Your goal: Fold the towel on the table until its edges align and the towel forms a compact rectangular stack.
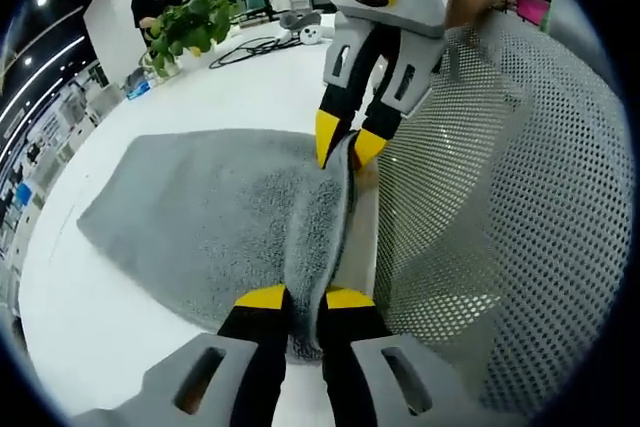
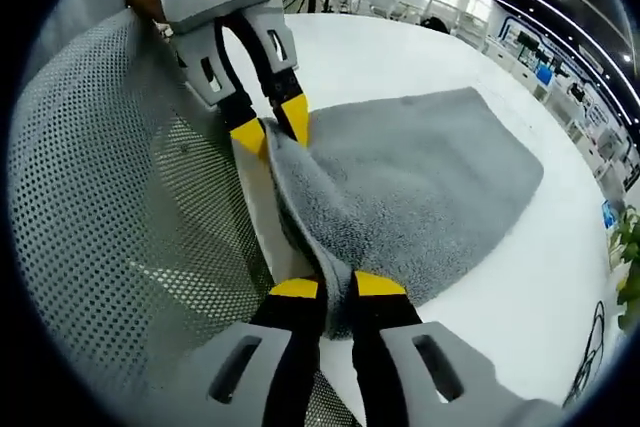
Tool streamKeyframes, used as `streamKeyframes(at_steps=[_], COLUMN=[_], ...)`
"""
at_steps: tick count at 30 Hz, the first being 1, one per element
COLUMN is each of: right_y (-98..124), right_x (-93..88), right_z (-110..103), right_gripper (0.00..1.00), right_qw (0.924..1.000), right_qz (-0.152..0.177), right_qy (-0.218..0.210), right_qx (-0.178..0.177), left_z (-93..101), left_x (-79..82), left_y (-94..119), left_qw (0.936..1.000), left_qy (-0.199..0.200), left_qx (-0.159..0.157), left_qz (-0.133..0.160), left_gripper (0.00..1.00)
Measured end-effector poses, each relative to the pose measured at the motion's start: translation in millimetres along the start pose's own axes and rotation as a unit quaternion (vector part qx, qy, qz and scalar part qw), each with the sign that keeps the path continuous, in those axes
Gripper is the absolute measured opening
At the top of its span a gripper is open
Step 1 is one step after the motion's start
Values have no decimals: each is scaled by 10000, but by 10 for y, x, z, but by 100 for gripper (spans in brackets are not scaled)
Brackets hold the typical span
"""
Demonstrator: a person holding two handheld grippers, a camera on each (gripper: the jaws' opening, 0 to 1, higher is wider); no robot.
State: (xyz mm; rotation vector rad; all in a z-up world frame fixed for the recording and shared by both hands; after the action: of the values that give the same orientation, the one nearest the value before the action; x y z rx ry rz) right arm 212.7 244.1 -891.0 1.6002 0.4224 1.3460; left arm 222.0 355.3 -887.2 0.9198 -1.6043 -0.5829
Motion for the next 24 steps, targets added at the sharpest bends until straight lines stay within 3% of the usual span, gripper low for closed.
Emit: streamKeyframes(at_steps=[7, 17, 19, 24], right_y=[25, 50, 58, 94], right_x=[-8, -24, -12, 18], right_z=[-56, -83, -70, -66], right_gripper=[7, 7, 6, 5], right_qw=[9996, 9986, 9950, 9963], right_qz=[-116, -58, 17, -1], right_qy=[-166, -322, -825, -618], right_qx=[184, 420, 571, 589], left_z=[84, 121, 121, 102], left_x=[6, -3, -1, 14], left_y=[26, 39, 38, 66], left_qw=[9994, 9986, 9983, 9984], left_qy=[135, 363, 474, 461], left_qx=[-303, -379, -325, -330], left_qz=[-110, -12, 12, 46], left_gripper=[11, 10, 10, 9])
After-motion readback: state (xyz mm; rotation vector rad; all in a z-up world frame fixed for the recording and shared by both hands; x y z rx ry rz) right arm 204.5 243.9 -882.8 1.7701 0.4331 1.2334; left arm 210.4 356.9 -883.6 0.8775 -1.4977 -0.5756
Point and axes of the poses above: the point that each gripper's makers call its tool centre point, and the gripper's own axes: y roughly backward along the fingers, z roughly to its right, x roughly out of its top, the point moved 3 cm from there along y, roughly backward along the fingers, and after that the axes turned 9 degrees about -y, right-handed, at the moved point
